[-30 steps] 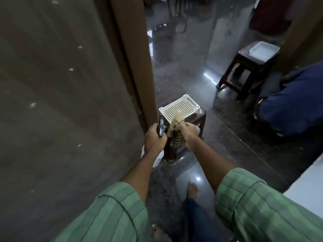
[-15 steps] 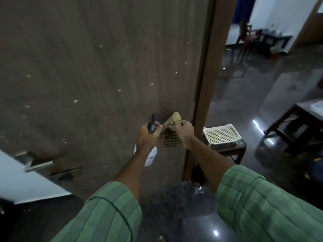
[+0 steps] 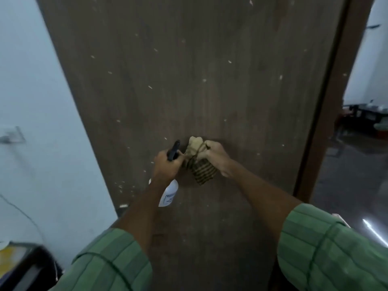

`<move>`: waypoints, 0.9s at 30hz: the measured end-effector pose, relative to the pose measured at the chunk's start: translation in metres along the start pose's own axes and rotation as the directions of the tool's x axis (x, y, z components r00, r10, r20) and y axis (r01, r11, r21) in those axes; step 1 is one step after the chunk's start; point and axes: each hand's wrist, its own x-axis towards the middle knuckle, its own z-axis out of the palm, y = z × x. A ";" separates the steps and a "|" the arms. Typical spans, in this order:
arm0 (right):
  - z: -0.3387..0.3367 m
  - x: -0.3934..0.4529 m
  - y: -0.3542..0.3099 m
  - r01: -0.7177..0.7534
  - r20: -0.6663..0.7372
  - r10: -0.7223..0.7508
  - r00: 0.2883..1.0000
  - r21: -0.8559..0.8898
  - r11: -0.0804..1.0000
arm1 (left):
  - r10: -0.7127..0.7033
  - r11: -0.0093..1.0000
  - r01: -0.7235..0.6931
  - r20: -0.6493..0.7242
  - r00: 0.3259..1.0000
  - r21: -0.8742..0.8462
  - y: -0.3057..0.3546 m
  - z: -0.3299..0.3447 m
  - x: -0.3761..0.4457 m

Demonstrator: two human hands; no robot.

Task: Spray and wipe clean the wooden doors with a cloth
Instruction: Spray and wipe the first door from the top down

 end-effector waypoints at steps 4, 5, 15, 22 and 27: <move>0.033 0.025 -0.087 0.224 -0.077 -0.231 0.970 -0.091 0.970 | 0.046 0.998 -0.048 -0.038 0.998 -0.032 0.033 -0.090 0.037; 0.038 0.030 -0.104 0.275 -0.078 -0.285 0.955 -0.113 0.955 | 0.070 0.997 -0.072 -0.039 0.997 -0.037 0.040 -0.108 0.045; 0.062 0.061 -0.289 0.570 -0.174 -0.724 0.668 -0.506 0.647 | 0.251 0.968 -0.242 -0.218 0.943 0.069 0.142 -0.259 0.120; 0.049 0.073 -0.379 0.485 -0.323 -0.888 0.328 -0.749 0.452 | 0.344 0.938 -0.310 -0.300 0.890 0.157 0.241 -0.306 0.149; 0.037 0.093 -0.422 0.406 -0.296 -0.948 0.115 -0.857 0.316 | 0.359 0.930 -0.304 -0.330 0.873 0.207 0.283 -0.316 0.160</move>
